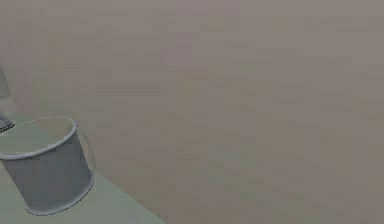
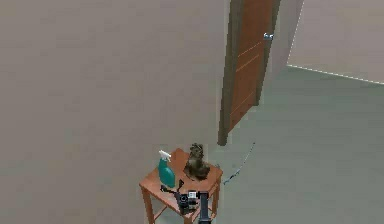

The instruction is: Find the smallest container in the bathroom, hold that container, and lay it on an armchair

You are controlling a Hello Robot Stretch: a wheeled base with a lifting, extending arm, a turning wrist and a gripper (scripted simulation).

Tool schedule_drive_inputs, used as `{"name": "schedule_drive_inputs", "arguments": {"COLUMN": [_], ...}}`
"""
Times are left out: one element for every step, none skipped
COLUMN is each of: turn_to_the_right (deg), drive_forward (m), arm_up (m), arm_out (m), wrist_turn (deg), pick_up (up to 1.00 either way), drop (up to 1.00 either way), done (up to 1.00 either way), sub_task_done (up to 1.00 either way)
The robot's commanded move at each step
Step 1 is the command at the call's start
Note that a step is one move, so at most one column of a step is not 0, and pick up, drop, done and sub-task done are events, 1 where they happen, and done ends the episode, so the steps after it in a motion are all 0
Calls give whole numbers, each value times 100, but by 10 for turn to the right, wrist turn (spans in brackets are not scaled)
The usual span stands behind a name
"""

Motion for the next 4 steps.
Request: {"name": "schedule_drive_inputs", "arguments": {"turn_to_the_right": [0, 0, 0, 0], "drive_forward": [0, 0, 0, 0], "arm_up": [10, 50, 2, 0], "arm_out": [0, 0, 0, 0], "wrist_turn": [0, 0, 0, -450], "pick_up": [0, 0, 0, 0], "drop": [0, 0, 0, 0], "done": [0, 0, 0, 0], "sub_task_done": [0, 0, 0, 0]}}
